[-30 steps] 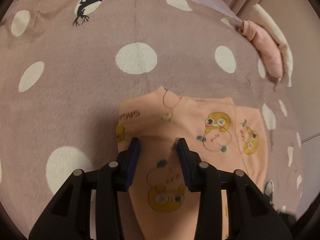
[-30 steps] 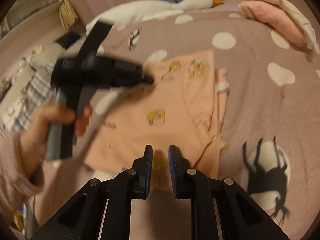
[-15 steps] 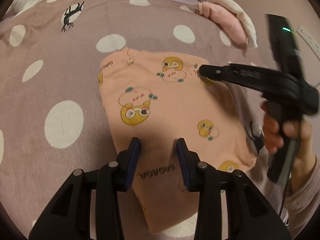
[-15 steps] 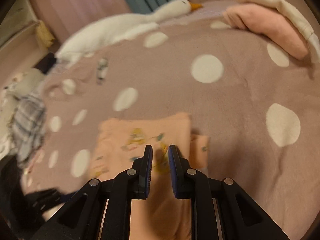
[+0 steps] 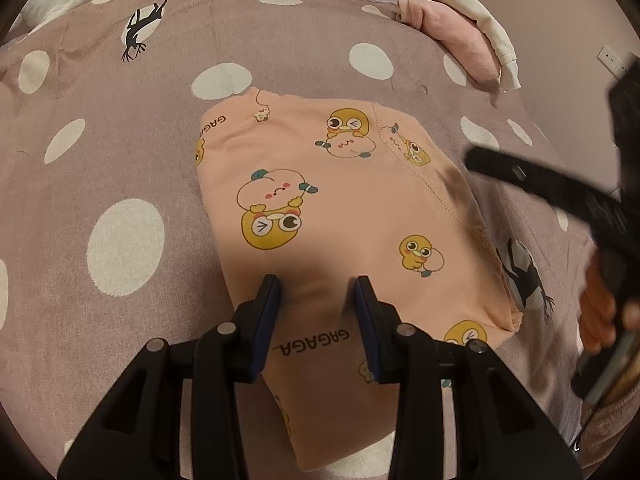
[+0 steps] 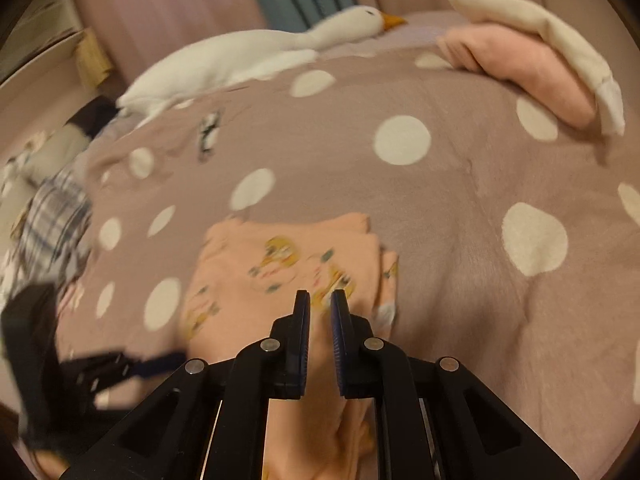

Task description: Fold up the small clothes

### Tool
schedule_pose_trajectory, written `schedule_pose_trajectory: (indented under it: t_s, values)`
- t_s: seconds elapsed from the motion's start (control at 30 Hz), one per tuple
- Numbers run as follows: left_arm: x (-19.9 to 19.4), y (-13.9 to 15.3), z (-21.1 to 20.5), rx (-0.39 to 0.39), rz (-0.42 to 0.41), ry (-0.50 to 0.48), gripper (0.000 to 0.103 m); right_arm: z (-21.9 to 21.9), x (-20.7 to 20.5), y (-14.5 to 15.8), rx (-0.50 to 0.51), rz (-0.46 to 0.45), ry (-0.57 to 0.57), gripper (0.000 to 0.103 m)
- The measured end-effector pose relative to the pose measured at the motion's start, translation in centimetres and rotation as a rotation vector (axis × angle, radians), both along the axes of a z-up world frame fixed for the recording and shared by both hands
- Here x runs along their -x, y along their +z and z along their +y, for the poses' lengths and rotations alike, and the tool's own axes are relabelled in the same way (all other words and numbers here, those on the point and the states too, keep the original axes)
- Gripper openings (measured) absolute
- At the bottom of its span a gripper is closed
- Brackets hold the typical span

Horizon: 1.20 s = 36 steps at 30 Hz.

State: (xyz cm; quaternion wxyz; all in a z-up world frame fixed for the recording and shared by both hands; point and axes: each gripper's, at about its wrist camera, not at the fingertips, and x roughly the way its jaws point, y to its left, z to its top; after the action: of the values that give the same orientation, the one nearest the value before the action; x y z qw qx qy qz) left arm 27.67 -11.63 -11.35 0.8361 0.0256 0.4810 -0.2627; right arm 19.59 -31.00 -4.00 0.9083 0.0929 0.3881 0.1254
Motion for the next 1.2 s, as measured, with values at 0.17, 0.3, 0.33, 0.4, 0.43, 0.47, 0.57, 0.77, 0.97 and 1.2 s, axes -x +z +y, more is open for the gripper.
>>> schedule_pose_trajectory:
  t_s: [0.17,0.3,0.33,0.4,0.43,0.47,0.57,0.77,0.97,1.2]
  values:
    - [0.1,0.0,0.0,-0.002,-0.001,0.007,0.037,0.8,1.4,-1.3,0.054,0.008,0.027,0.012]
    - [0.1,-0.1,-0.2,-0.011,-0.002,0.009,0.038,1.6,1.4,-3.8,0.156,0.076,0.004,0.012]
    - [0.2,0.0,-0.2,-0.016,-0.003,0.010,0.038,1.4,1.6,-4.1,0.161,0.073,0.002,0.012]
    - [0.3,0.1,-0.2,-0.022,-0.005,0.013,0.038,1.1,2.0,-4.0,0.140,0.076,-0.008,0.012]
    - [0.4,0.1,-0.2,-0.024,-0.005,0.016,0.038,0.8,2.1,-3.7,0.128,0.082,-0.019,0.012]
    - [0.5,0.2,-0.1,-0.025,-0.005,0.018,0.038,0.6,2.3,-3.6,0.122,0.083,-0.024,0.012]
    - [1.1,0.3,0.1,-0.024,-0.005,0.024,0.038,0.4,3.5,-2.8,0.089,0.055,-0.005,0.012]
    - [2.5,0.5,0.4,-0.026,-0.010,0.033,0.038,0.7,3.9,-4.8,0.141,0.105,-0.042,0.012]
    - [3.5,0.0,0.7,-0.041,0.002,0.035,0.038,-0.2,4.3,-5.3,0.064,0.130,-0.067,0.012]
    - [4.7,-0.1,1.5,-0.019,0.038,0.033,0.039,-0.9,5.8,-4.5,-0.012,0.109,-0.067,0.012]
